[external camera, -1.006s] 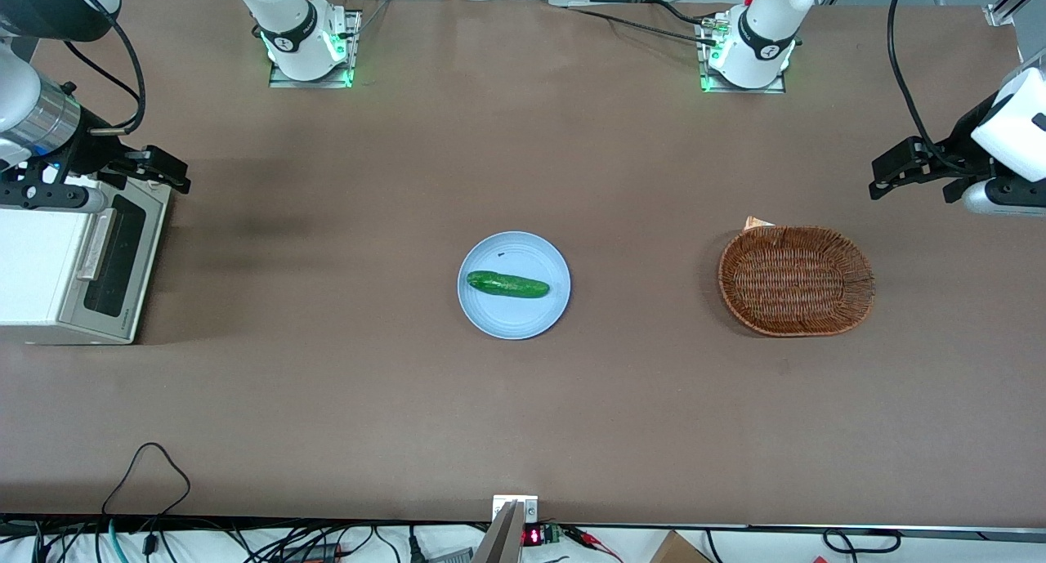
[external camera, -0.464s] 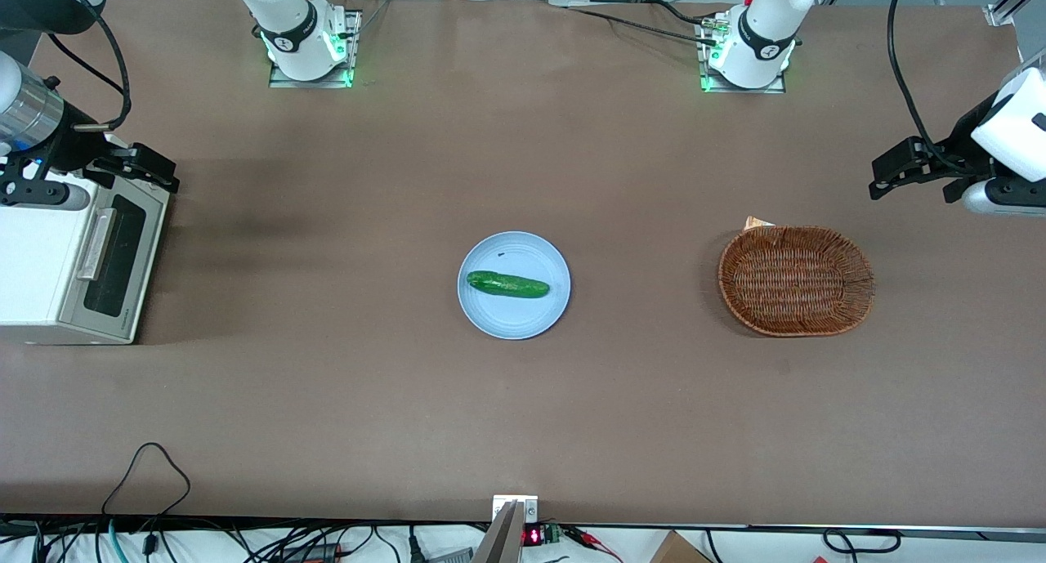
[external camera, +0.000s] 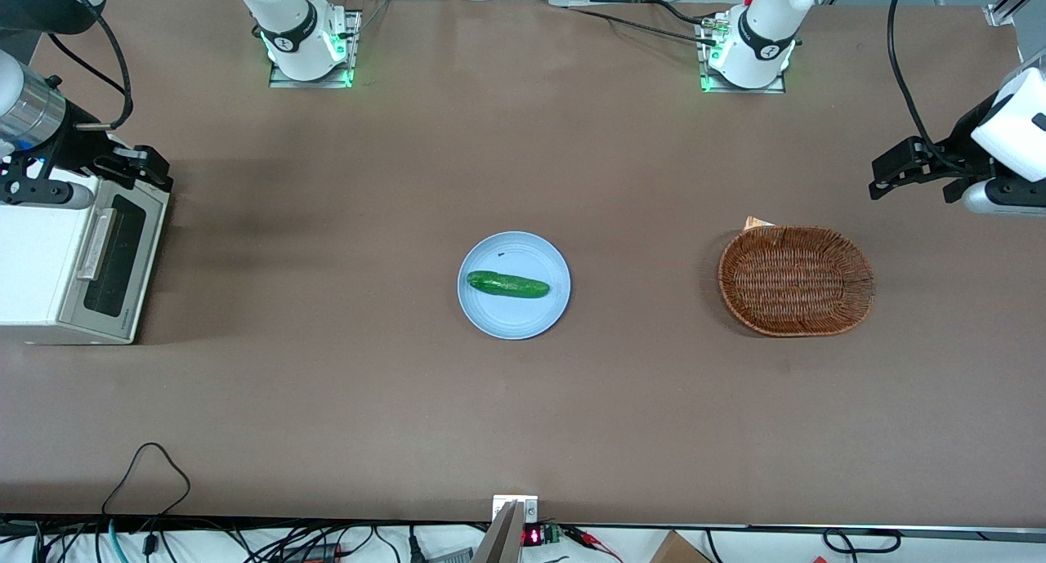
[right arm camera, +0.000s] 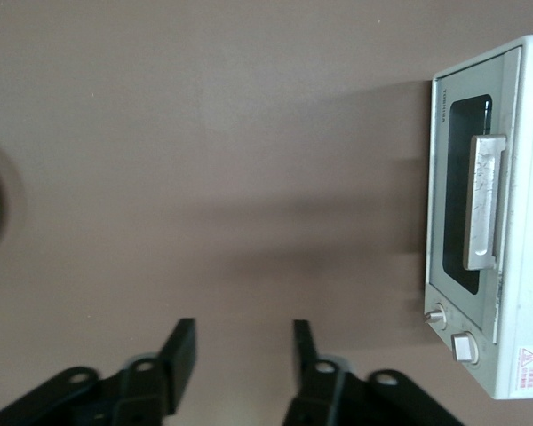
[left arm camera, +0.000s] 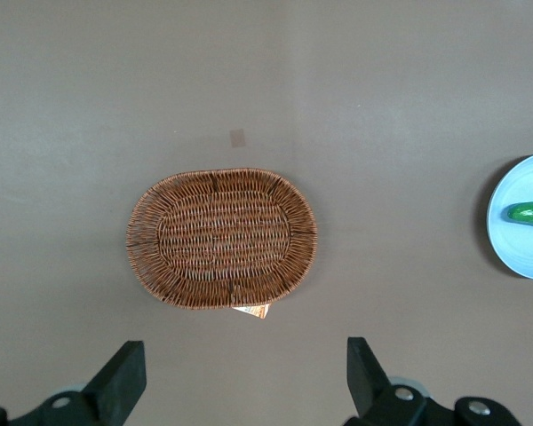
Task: Open oven door with right arm only
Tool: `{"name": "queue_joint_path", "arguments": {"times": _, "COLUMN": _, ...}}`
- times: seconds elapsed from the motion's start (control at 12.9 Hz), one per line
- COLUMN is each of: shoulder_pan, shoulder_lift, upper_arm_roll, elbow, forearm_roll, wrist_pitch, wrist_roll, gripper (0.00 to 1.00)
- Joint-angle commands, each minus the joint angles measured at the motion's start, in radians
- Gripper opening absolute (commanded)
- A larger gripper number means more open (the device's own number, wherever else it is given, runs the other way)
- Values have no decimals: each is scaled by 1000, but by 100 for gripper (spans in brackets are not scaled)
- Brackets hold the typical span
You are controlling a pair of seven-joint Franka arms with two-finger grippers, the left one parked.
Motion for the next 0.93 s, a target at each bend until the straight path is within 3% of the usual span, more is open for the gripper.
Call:
{"name": "queue_joint_path", "arguments": {"times": 0.0, "shoulder_pan": -4, "shoulder_lift": 2, "upper_arm_roll": 6, "elbow": 17, "forearm_roll": 5, "wrist_pitch": -21, "wrist_roll": -16, "gripper": 2}}
{"name": "queue_joint_path", "arguments": {"times": 0.39, "shoulder_pan": -1, "shoulder_lift": 11, "upper_arm_roll": 8, "elbow": 15, "forearm_roll": -15, "wrist_pitch": -23, "wrist_roll": -45, "gripper": 2}}
{"name": "queue_joint_path", "arguments": {"times": 0.7, "shoulder_pan": 7, "shoulder_lift": 65, "upper_arm_roll": 14, "elbow": 31, "forearm_roll": -200, "wrist_pitch": -98, "wrist_roll": -42, "gripper": 1}}
{"name": "queue_joint_path", "arguments": {"times": 0.85, "shoulder_pan": 5, "shoulder_lift": 97, "upper_arm_roll": 12, "elbow": 28, "forearm_roll": -332, "wrist_pitch": -115, "wrist_roll": 2, "gripper": 1}}
